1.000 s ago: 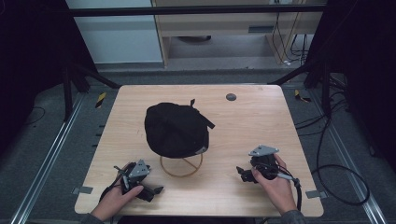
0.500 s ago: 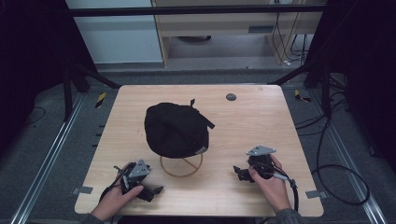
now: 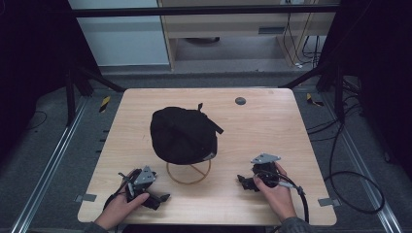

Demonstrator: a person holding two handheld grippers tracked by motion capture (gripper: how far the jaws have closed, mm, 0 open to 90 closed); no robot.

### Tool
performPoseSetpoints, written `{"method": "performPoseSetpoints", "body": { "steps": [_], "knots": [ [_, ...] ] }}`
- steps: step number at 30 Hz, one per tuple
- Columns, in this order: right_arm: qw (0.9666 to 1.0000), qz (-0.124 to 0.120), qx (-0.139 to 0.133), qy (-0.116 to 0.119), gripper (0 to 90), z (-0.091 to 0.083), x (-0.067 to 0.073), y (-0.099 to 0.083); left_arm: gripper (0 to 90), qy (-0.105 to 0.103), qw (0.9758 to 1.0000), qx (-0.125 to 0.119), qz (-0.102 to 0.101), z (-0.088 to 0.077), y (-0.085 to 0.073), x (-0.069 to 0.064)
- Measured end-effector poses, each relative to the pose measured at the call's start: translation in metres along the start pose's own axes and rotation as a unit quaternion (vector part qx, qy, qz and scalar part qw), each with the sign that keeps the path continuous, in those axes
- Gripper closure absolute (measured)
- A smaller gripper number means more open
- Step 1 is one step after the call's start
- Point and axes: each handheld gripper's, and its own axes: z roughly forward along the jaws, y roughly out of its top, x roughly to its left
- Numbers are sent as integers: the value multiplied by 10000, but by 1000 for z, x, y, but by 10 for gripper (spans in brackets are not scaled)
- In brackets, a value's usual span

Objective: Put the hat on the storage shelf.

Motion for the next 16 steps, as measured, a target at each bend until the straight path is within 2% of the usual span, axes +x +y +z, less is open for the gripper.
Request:
{"method": "performPoseSetpoints", "body": {
  "steps": [7,16],
  "knots": [
    [9998,-57,-144,-147,50,6,9,-1,0,0,10000,-1,-1,0,0,0],
    [9997,-57,-117,-194,34,8,11,0,0,-3,10000,-1,1,0,0,0]
  ]
}}
